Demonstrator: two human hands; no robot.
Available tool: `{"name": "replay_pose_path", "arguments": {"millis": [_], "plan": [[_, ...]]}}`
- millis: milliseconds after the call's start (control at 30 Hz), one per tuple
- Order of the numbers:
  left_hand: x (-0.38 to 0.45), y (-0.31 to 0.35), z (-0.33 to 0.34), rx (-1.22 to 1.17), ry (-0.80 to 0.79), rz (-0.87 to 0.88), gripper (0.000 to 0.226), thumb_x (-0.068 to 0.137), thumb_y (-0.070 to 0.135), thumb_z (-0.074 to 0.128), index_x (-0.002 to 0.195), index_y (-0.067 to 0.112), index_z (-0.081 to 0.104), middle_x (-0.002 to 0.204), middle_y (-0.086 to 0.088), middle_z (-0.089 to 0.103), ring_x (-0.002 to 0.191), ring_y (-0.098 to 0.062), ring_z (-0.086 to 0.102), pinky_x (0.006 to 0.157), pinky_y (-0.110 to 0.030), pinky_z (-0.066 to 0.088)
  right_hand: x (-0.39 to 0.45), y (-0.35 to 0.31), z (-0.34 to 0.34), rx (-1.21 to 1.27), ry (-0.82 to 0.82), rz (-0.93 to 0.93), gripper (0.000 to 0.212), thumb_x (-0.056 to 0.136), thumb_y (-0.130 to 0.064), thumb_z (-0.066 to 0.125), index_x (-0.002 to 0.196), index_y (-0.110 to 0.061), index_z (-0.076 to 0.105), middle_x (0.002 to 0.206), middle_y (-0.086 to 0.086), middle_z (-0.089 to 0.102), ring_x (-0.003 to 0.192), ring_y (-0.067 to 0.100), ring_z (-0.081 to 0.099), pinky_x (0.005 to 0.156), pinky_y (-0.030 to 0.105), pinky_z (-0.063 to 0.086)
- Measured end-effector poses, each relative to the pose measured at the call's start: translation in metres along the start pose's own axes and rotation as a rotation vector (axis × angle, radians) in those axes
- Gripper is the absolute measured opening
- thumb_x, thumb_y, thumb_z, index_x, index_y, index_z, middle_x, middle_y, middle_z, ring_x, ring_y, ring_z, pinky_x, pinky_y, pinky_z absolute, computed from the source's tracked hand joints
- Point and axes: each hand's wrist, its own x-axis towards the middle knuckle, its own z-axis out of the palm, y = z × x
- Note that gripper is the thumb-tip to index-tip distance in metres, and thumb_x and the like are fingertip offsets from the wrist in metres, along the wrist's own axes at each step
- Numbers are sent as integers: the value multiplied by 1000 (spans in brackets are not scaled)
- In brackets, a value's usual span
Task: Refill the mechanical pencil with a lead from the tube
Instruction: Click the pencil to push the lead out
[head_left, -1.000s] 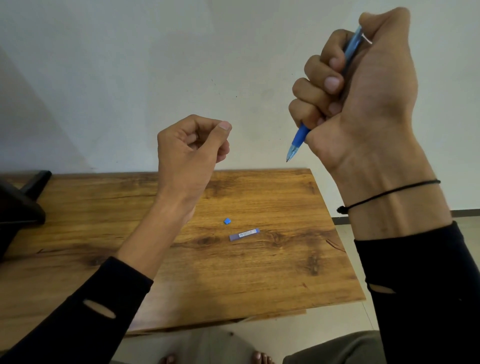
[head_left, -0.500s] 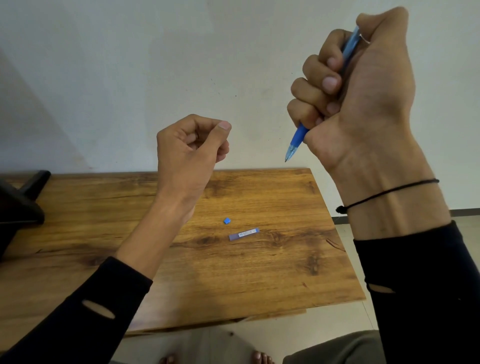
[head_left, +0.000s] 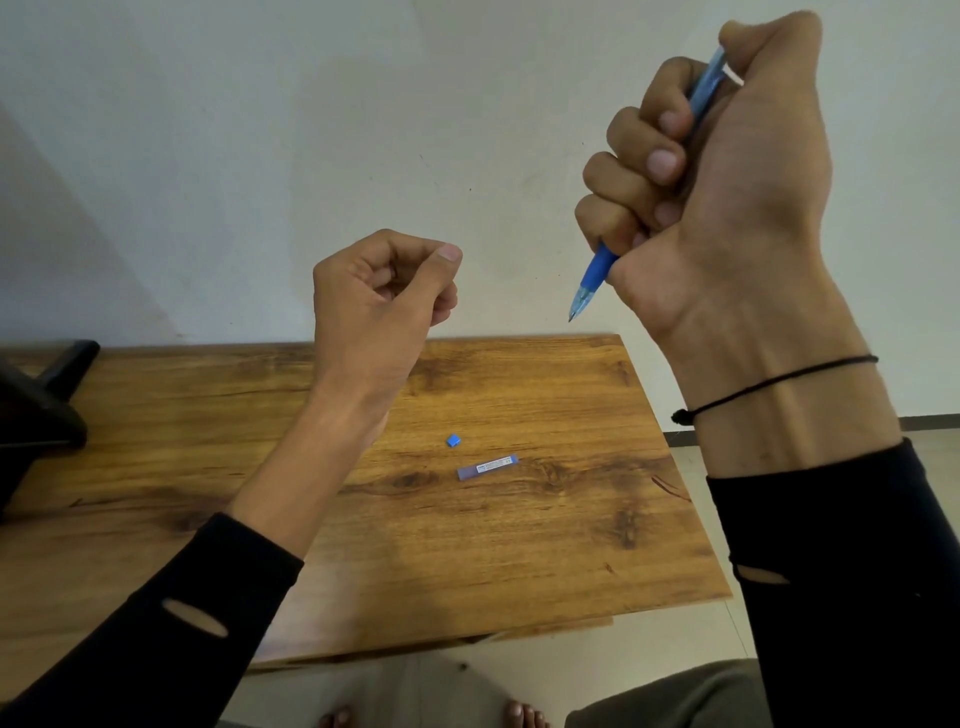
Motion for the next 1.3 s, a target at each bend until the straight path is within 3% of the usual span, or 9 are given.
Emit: {"name": "replay_pose_path", "arguments": {"millis": [867, 1033, 1167, 1300], "plan": [[-2, 0, 1, -14, -43, 18, 9, 98, 11, 77, 89, 12, 79, 71, -5, 72, 66, -13, 67, 79, -37, 66, 4, 6, -3, 26, 14, 29, 55, 112, -40, 33, 63, -16, 40, 53, -3, 30, 45, 11, 16, 42, 24, 18], [-4, 0, -1, -13, -185, 48, 5, 95, 8, 79, 94, 13, 80, 78, -4, 76, 74, -16, 71, 77, -32, 65, 6, 8, -6, 57, 21, 52, 55, 112, -42, 34, 65, -15, 43, 53, -2, 32, 44, 10, 18, 42, 24, 18], [-7, -1, 1, 44, -277, 112, 8, 92, 9, 82, 98, 14, 81, 92, -21, 78, 81, -22, 73, 85, -48, 65, 9, 10, -10, 87, 41, 73, 56, 112, -42, 34, 65, -14, 44, 53, -2, 33, 44, 10, 19, 41, 23, 18], [-8, -1, -2, 96, -396, 152, 18, 84, 16, 86, 101, 20, 81, 84, -3, 77, 80, -13, 72, 77, -42, 63, 12, 12, -13, 104, 92, 88, 54, 110, -40, 35, 62, -16, 40, 52, -3, 30, 44, 11, 16, 40, 23, 17]]}}
